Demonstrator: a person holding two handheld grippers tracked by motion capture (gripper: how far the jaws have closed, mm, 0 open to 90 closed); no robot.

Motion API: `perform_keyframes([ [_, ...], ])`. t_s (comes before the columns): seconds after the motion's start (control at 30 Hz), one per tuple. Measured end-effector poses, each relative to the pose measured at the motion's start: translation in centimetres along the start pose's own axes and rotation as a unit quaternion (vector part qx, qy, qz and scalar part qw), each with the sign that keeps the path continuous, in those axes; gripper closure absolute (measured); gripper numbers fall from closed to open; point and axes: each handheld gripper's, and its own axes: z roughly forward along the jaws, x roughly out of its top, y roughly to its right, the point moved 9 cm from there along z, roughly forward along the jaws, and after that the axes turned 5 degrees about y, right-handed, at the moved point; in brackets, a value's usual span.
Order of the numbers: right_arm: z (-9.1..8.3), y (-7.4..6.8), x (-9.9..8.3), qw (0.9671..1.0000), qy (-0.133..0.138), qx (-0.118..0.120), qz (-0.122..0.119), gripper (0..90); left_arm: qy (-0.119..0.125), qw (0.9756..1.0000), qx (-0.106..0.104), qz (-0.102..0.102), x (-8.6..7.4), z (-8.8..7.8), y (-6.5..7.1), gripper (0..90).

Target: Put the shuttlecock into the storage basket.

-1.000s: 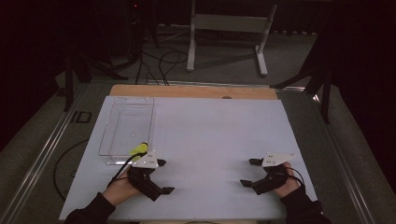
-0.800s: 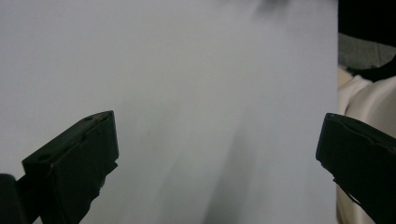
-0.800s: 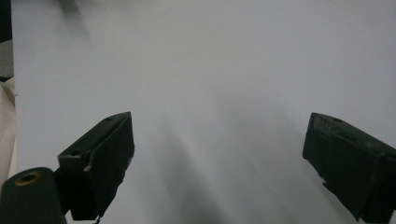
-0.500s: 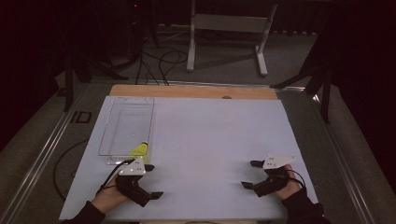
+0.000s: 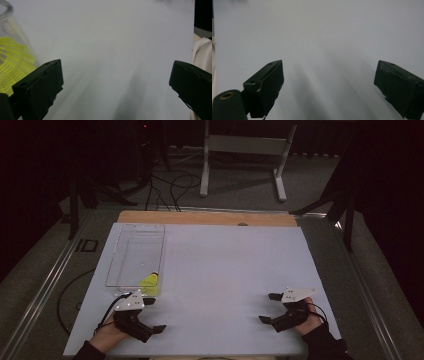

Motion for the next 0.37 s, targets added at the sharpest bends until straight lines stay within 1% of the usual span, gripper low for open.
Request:
perform_keyframes([
  [0.13,0.02,0.10,0.04,1.0000,0.002,-0.004,-0.005,9.1,0.007,1.0000,0.005,-0.003,-0.03,-0.23,-0.19,0.0],
  [0.23,0.05,0.14,-0.01,1.0000,0.001,-0.005,-0.005,9.1,0.003,1.0000,0.006,-0.003,-0.23,-0.13,-0.26,0.0],
  [0.37,0.34,0.08,-0.22,1.0000,-0.004,-0.001,-0.007,9.1,0.003,1.0000,0.005,-0.003,-0.27,-0.08,-0.23,0.0],
])
